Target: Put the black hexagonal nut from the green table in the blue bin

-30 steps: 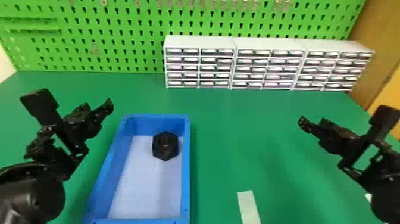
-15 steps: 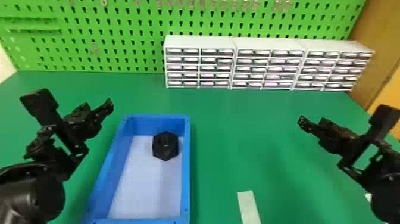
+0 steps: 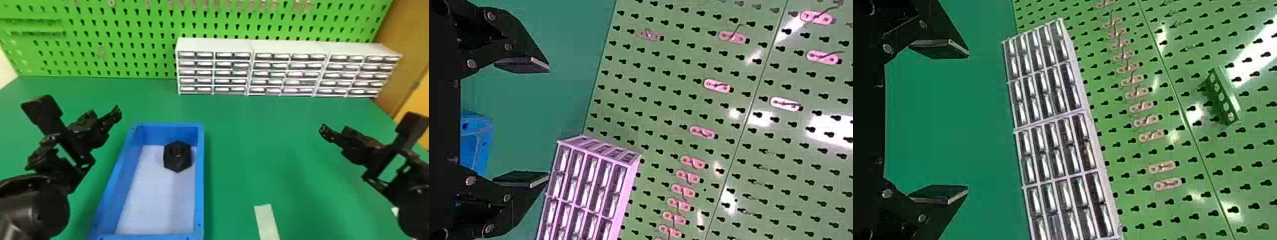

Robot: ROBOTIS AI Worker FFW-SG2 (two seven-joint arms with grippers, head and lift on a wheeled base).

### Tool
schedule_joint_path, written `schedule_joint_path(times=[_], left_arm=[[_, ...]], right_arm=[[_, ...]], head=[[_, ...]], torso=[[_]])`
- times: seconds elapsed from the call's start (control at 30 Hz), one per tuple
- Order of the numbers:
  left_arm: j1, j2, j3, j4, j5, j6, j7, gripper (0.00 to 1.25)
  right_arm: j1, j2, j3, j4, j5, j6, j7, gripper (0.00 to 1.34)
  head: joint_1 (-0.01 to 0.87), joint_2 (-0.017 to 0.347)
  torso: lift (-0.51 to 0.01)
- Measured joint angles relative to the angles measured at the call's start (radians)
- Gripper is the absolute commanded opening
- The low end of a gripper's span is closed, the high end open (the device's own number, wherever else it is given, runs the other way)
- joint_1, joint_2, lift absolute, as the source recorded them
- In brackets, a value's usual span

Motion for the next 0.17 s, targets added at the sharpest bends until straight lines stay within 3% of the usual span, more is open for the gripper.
schedule_joint_path(times=[0.17], left_arm=[[0.000,0.000,0.000,0.000,0.000,0.000,0.000,0.77]], right_arm=[[0.000,0.000,0.000,0.000,0.000,0.000,0.000,1.02]], head=[[0.691,0.009]], torso=[[-0.097]])
